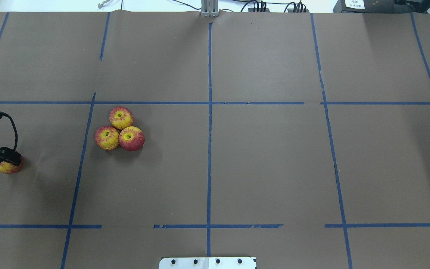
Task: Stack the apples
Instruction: 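Close the left gripper on the lone red apple and lift it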
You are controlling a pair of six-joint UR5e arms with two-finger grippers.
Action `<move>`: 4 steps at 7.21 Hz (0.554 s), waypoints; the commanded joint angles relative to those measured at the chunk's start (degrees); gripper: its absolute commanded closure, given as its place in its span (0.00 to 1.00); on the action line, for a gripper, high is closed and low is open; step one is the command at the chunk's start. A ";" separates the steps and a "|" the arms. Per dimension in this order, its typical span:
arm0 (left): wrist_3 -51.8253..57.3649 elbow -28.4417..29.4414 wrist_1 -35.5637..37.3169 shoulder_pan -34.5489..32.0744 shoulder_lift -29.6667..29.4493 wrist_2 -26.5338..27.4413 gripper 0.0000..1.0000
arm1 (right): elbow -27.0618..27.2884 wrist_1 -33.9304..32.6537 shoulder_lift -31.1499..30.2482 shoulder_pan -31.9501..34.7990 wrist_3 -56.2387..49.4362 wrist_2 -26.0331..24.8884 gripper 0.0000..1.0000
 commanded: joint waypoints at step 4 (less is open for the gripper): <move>0.31 2.06 -0.04 1.47 -1.30 0.00 0.03 | 0.00 0.00 0.00 0.00 0.00 0.00 0.00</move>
